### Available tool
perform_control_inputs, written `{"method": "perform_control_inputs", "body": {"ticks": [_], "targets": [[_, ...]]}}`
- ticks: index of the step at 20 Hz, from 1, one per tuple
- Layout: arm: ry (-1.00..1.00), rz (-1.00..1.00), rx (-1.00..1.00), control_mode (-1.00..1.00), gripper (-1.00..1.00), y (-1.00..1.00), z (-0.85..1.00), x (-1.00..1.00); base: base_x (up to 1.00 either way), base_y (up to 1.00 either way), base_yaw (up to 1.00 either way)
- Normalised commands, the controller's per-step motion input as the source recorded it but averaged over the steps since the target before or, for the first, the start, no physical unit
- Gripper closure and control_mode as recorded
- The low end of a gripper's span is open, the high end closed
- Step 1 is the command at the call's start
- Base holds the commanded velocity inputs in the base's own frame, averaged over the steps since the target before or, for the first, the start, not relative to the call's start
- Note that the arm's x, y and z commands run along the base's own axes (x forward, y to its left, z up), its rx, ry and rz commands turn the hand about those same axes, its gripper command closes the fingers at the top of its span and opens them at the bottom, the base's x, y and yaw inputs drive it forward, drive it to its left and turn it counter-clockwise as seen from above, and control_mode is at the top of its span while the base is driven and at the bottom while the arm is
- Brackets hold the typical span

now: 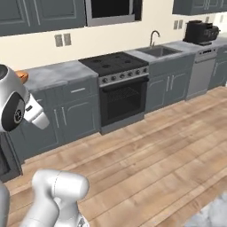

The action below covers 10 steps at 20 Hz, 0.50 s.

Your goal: Place the bowl with the carrot and garlic on the top shelf of the fridge. Place the bowl with the fishs on the second highest shelf of the fridge.

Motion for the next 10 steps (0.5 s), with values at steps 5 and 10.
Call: {"method": "perform_control_inputs", "body": {"ticks": [5, 10], "targets": [[0.0, 0.0, 0.0, 1.0, -1.0, 0.0, 0.0, 0.0, 1.0, 0.1, -0.02], [0.0, 0.0, 0.0, 1.0, -1.0, 0.0, 0.0, 0.0, 1.0, 0.23, 0.08]]}}
